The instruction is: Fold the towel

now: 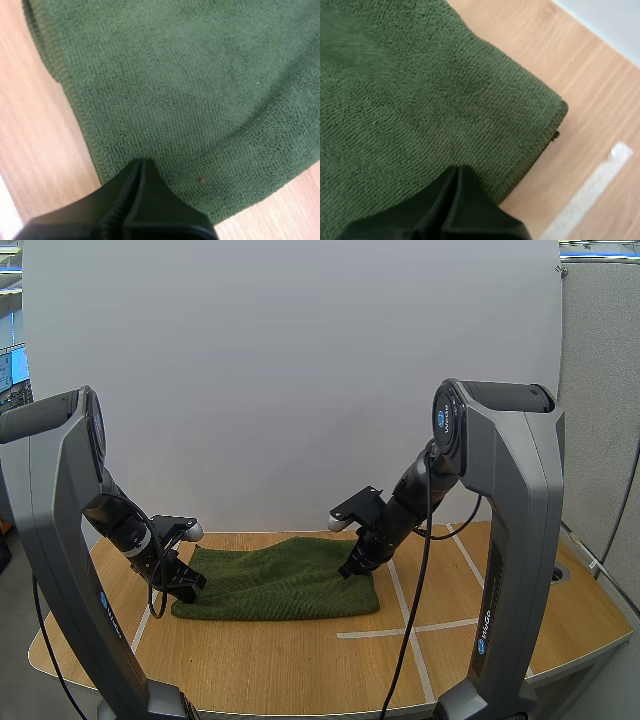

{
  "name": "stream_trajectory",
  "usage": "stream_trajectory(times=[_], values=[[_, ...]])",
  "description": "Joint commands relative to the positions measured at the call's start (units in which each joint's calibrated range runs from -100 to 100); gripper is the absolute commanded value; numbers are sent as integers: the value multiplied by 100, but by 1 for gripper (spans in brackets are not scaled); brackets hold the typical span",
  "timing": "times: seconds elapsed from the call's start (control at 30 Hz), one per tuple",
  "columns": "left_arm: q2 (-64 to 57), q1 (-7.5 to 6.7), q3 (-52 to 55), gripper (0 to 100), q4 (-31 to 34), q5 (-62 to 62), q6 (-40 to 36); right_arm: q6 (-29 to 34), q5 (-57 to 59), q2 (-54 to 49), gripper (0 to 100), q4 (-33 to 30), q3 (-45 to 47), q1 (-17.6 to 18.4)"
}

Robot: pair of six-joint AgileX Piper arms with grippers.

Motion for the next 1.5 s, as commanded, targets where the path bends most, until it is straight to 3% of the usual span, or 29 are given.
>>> stream_trajectory(times=[0.0,0.23,0.4,0.63,0.8,1.47], values=[[18,28,-40,0,-20,58,-33,-25,541,-100,0,-294,95,-250],[-357,28,-149,0,-918,60,388,-114,652,-911,0,350,-58,-208],[-529,16,-641,0,-1343,375,488,-114,701,-930,0,701,-277,-149],[-17,-337,-1352,0,-1429,401,383,-136,472,-590,0,922,-446,150],[346,-504,-1453,0,-1516,-63,383,-136,-30,-296,0,1083,-536,327],[1288,-462,-1453,0,-1434,-1197,529,-101,-626,497,0,816,-588,329]])
